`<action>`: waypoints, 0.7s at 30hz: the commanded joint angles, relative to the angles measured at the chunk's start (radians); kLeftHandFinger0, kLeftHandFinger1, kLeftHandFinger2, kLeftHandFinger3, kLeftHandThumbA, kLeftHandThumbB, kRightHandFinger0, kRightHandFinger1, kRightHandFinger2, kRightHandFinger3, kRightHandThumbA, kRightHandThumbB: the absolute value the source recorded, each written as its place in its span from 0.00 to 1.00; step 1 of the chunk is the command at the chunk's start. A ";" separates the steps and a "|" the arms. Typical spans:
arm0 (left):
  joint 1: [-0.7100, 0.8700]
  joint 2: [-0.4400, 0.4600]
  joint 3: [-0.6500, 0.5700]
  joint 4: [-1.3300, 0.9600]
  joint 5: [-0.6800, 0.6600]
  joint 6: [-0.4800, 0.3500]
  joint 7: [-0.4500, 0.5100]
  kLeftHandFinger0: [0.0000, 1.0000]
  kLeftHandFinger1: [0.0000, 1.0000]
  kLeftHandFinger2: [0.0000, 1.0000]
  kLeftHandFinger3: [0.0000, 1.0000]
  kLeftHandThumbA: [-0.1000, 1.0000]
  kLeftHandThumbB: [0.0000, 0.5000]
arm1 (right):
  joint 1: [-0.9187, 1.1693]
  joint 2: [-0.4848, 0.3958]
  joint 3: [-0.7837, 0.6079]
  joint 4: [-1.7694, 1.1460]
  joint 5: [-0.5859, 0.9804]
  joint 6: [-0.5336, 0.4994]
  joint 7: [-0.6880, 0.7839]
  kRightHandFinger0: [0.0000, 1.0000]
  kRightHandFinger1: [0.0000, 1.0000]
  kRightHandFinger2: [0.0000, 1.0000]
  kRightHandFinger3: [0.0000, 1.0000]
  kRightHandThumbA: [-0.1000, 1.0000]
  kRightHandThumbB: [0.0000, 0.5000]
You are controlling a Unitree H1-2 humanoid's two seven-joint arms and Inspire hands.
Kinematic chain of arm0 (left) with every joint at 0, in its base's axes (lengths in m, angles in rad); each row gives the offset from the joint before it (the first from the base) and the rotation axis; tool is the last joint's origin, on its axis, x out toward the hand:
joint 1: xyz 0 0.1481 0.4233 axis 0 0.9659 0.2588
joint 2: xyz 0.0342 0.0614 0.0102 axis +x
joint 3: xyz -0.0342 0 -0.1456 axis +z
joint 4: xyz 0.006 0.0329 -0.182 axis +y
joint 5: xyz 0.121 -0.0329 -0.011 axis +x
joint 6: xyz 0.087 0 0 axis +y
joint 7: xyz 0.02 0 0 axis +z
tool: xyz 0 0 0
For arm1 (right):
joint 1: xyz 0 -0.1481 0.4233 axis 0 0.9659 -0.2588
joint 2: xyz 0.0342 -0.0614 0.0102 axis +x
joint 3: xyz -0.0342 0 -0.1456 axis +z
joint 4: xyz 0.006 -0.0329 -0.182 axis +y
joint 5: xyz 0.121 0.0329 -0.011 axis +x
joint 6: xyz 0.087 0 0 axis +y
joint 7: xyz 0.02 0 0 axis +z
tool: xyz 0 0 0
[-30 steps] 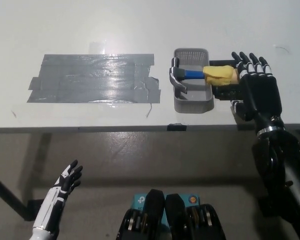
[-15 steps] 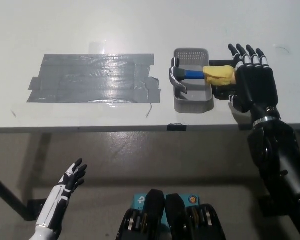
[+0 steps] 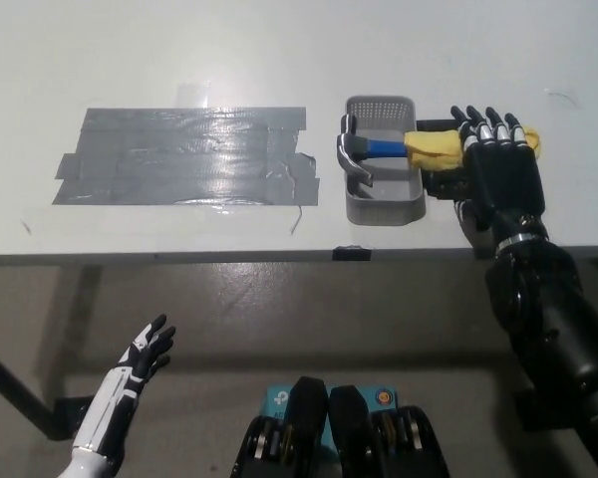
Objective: The robot picks the hammer with right hand and hits the black area on the desk and places it back.
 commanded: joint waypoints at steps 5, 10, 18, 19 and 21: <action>-0.011 0.007 0.009 -0.031 0.000 -0.023 -0.004 1.00 1.00 1.00 1.00 1.00 0.05 | -0.099 0.012 0.004 0.000 0.011 0.004 -0.038 1.00 1.00 1.00 1.00 0.88 0.89; -0.012 0.007 0.007 -0.023 0.006 -0.041 -0.003 1.00 1.00 1.00 1.00 1.00 0.02 | -0.113 0.013 0.010 -0.008 0.003 0.010 -0.032 1.00 1.00 1.00 1.00 0.90 0.90; -0.010 0.008 0.009 -0.033 -0.002 -0.028 -0.008 1.00 1.00 1.00 1.00 1.00 0.04 | -0.131 0.026 0.026 0.020 0.006 0.020 -0.023 1.00 1.00 1.00 1.00 0.91 0.90; -0.011 0.010 0.008 -0.032 -0.001 -0.030 -0.008 1.00 1.00 1.00 1.00 1.00 0.04 | -0.133 0.027 0.025 0.030 0.011 0.015 -0.030 1.00 1.00 1.00 1.00 0.91 0.90; -0.010 0.009 0.011 -0.035 -0.007 -0.024 -0.009 1.00 1.00 1.00 1.00 1.00 0.05 | -0.135 0.034 0.024 0.051 0.016 0.020 -0.030 1.00 1.00 1.00 1.00 0.89 0.91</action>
